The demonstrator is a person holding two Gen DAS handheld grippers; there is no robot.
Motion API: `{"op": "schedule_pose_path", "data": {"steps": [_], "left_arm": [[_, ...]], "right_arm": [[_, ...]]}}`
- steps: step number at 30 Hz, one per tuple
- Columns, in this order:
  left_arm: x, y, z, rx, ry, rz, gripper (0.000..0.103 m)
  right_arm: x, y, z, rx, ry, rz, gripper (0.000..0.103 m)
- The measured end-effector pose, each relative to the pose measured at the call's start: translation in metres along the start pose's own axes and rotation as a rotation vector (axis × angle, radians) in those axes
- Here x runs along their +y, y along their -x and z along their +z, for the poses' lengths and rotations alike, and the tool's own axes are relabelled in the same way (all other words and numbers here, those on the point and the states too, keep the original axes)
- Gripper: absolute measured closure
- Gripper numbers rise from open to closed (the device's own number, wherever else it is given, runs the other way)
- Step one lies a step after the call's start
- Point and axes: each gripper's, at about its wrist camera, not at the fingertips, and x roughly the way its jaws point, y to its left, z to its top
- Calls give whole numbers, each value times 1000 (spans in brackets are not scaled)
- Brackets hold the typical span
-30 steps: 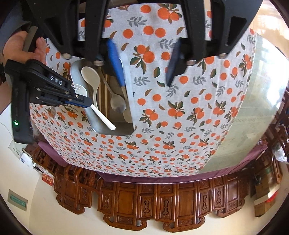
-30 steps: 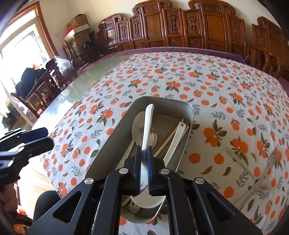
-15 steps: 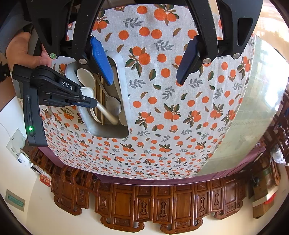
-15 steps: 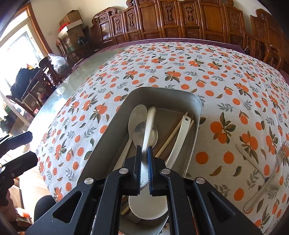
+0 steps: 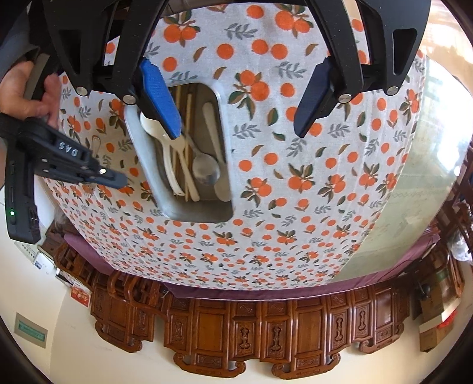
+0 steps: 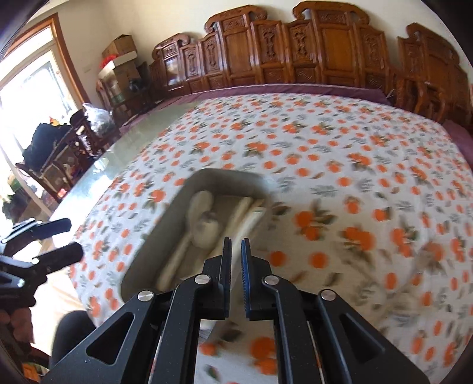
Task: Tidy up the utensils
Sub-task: 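Lower the white plastic knife into the grey tray and open the right tool, then move the right tool to the silver fork and grasp it by its handle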
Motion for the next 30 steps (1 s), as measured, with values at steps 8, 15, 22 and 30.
{"op": "schedule_pose_path", "data": {"steps": [8, 15, 22, 30], "left_arm": [[-26, -3, 2, -14, -4, -39, 22], [-49, -5, 2, -20, -18, -62, 22], [-65, -3, 0, -23, -40, -79, 22], [-70, -2, -2, -17, -48, -83, 22]], "right_arm": [[-83, 21, -18, 14, -51, -156, 85], [-140, 19, -38, 47, -135, -236, 68], [-166, 0, -50, 86, -231, -235, 66], [-159, -23, -43, 113, -252, -234, 65]]}}
